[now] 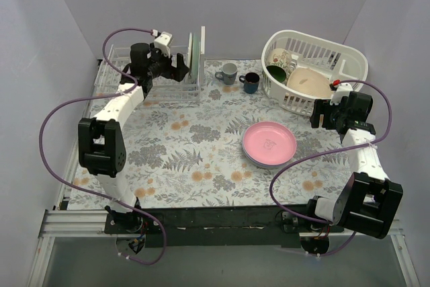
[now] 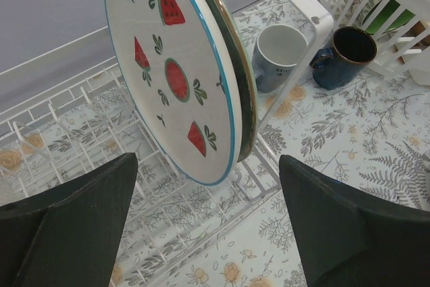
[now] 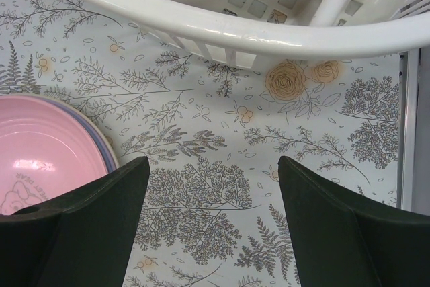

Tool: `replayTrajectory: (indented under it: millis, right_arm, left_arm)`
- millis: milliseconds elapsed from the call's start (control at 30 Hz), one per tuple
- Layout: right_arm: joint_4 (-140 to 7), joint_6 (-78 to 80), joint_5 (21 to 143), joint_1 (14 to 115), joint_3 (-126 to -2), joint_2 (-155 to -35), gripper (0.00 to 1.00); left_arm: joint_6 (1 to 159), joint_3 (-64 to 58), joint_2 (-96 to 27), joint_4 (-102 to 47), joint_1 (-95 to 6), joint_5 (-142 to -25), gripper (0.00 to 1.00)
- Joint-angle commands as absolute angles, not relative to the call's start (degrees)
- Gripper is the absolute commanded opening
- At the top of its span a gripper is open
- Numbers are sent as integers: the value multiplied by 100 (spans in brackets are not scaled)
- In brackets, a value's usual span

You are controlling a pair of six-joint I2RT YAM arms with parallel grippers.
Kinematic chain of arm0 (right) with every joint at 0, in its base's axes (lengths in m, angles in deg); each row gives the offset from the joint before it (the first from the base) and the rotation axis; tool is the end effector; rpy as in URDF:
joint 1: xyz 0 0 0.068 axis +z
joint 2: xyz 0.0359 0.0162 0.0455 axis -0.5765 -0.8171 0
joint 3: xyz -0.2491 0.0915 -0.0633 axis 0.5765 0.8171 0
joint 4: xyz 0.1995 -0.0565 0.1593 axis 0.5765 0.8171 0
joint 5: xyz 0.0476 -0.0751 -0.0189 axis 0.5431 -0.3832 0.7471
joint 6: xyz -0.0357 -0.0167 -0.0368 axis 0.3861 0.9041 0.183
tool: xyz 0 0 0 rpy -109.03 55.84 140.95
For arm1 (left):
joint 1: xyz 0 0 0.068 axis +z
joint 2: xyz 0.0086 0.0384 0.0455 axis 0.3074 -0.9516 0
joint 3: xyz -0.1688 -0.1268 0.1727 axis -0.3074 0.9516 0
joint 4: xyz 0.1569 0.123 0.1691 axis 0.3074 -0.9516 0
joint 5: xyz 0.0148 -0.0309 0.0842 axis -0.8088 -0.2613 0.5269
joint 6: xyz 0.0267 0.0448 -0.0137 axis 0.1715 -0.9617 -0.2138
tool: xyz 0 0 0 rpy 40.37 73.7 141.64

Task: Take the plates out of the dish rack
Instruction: Unload the plate from the dish rack.

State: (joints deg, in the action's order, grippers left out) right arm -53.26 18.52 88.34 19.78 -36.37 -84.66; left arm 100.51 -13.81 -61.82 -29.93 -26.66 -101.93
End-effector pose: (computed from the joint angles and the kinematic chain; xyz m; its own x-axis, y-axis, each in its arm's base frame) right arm 0.2618 -0.0630 0.2580 -0.5783 -0.0264 -0.8154 -0.0413 0.9991 -0.0030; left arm 0.4210 -0.0810 0.3093 -0.5772 -0.3966 -0.7138 0.2865 0.7202 -0.6319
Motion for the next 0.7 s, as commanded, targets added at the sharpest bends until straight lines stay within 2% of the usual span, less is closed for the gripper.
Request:
replayTrajectory:
  millis: [0, 667]
  right_arm:
    - [-5344, 1867, 8861, 1938, -3725, -8411, 85]
    - [-5353, 1859, 8852, 1930, -3708, -8384, 85]
  left_arm:
    - [9964, -1709, -6266, -2836, -2687, -10048, 85]
    - [9841, -2096, -6741, -2792, -2792, -9820, 84]
